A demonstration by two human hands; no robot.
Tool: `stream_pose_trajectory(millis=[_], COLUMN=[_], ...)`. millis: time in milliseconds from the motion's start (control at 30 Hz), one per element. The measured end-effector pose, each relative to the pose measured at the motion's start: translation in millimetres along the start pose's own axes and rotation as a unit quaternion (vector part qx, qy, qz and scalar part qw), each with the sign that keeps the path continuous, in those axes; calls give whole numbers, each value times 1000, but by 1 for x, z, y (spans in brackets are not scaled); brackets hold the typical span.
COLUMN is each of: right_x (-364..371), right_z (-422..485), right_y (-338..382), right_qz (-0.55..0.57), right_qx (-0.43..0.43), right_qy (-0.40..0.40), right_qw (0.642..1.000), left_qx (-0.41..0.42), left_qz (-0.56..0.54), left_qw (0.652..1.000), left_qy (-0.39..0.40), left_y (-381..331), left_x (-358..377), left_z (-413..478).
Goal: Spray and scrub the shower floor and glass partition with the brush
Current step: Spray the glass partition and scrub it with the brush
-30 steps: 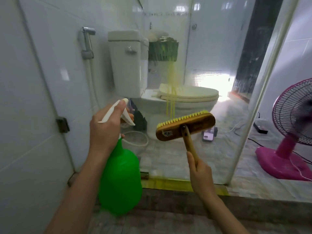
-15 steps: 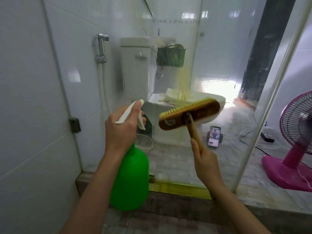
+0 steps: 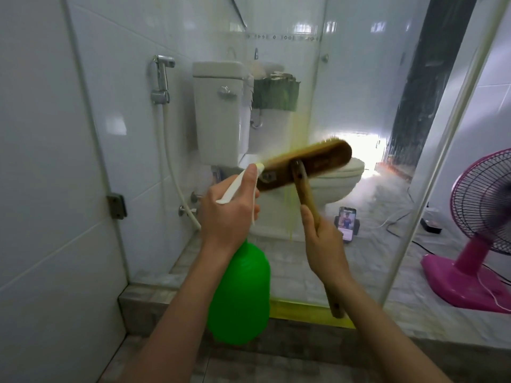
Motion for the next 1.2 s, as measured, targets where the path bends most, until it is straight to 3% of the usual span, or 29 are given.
stream_pose_trajectory(millis=[100,267,467,667,900,1100,1200], right_x=[-3,-24,-12,-27,-15,-35,-23], right_z=[0,-30,32,-25,58,-23,31], right_y=[-5,-30,22,-25,53,-14,35], right_qz=[-6,-28,-47,-39,-48,-56,-58], right_qx=[-13,39,-63,38,-66,48,-34], right_qy=[-7,9,5,-8,-13,-2,-2], right_qw=[1000,999,997,998,997,997,998], left_qx=[-11,-18,-38,-13,-1,3,-1], left_qz=[-1,-6,2,-53,-61,-72,-57], left_qw=[1000,1000,999,999,998,997,998], left_qy=[-12,13,-26,1,-22,-30,-24], left_y=[1,4,3,-4,-5,-3,2], left_x=[-3,-11,-18,-29,-41,-51,-54], left_z=[5,13,14,20,26,31,31])
Point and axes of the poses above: each hand's wrist, its own z-axis towards the middle knuckle, its own x-axis out of the palm, y = z × x, the point moved 1 cm from there along z, towards the middle knuckle, and after that the axes turned 9 degrees about -x, right-handed, at the moved point
